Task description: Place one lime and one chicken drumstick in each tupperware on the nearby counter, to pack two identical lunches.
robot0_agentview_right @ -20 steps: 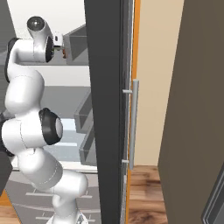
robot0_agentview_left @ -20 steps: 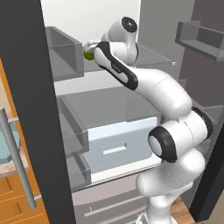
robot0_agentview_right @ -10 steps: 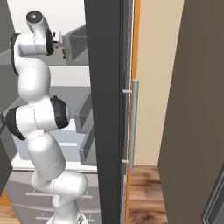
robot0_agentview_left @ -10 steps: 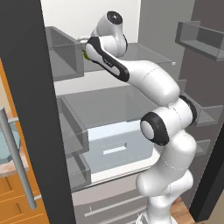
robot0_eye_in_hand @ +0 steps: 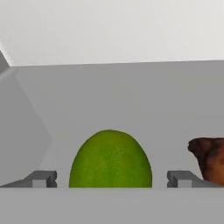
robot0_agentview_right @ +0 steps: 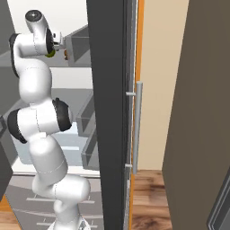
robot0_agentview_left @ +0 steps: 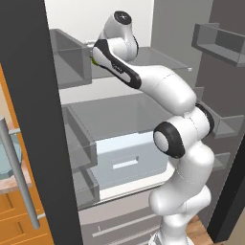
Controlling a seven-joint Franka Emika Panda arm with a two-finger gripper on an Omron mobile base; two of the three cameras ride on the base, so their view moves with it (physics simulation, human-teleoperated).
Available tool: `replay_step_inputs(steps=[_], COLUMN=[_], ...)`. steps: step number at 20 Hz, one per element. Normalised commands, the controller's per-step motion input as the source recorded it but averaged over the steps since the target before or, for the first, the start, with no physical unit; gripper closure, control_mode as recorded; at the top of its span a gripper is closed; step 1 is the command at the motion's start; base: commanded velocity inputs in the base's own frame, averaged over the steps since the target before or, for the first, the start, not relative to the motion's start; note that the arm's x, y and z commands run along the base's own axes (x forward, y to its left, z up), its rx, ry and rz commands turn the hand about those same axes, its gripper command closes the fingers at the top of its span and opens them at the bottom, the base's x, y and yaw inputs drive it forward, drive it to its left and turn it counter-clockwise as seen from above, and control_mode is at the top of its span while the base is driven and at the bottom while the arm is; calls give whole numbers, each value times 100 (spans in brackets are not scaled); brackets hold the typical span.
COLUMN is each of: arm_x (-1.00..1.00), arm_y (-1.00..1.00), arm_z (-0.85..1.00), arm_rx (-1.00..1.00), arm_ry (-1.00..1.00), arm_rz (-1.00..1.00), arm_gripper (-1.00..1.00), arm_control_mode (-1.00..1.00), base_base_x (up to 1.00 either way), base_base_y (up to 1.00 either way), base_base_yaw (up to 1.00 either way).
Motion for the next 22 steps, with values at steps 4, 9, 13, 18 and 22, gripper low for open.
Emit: replay_step_inputs(steps=[4,9,13,18,22], arm_x=[1,5,9,-9,-97], arm_y=[0,0,0,0,0], arm_z=[-7,-45,-29,-1,7], arm_rx=[0,0,-3,-1,0], arm_ry=[0,3,0,-1,-24], arm_rz=[0,0,0,0,0], arm_gripper=[-100,100,100,100,100], arm_control_mode=[-100,-100,-100,-100,-100], base_base_x=[0,0,0,0,0], base_base_y=[0,0,0,0,0], base_base_yaw=[0,0,0,0,0])
